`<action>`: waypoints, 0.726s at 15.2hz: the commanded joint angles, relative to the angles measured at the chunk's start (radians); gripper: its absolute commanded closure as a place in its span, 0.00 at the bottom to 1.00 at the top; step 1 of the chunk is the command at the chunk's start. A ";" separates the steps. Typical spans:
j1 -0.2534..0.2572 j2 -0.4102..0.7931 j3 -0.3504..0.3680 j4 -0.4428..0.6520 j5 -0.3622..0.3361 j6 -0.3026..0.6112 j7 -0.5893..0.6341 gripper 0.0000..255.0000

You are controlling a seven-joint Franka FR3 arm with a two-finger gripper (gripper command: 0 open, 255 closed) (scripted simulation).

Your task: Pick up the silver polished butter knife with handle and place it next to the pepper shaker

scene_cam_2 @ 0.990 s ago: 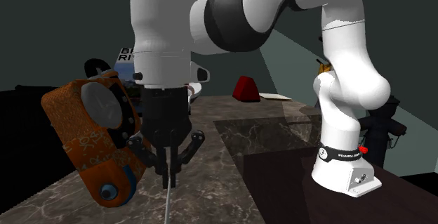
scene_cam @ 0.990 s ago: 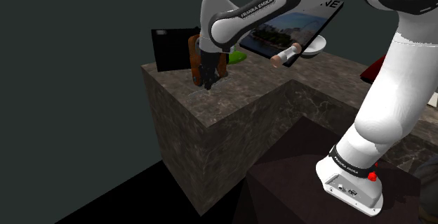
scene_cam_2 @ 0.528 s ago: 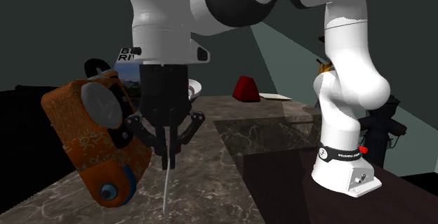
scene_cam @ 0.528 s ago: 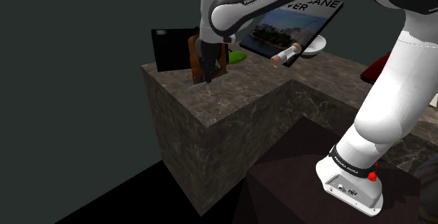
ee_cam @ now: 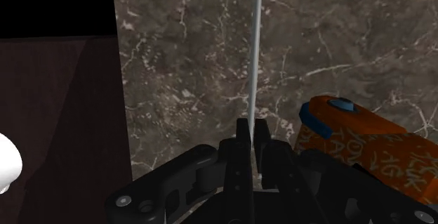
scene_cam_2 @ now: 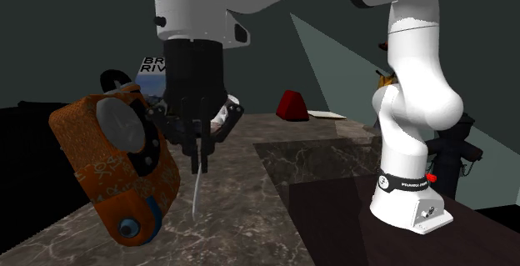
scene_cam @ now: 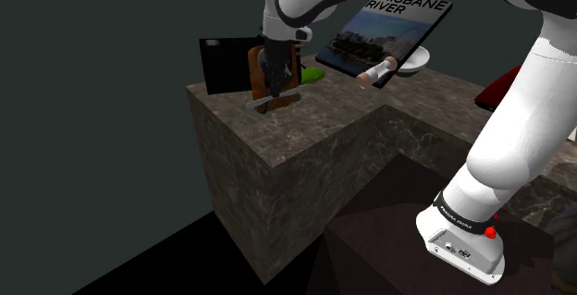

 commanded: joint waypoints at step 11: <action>-0.003 -0.025 0.001 0.134 0.012 -0.156 -0.005 1.00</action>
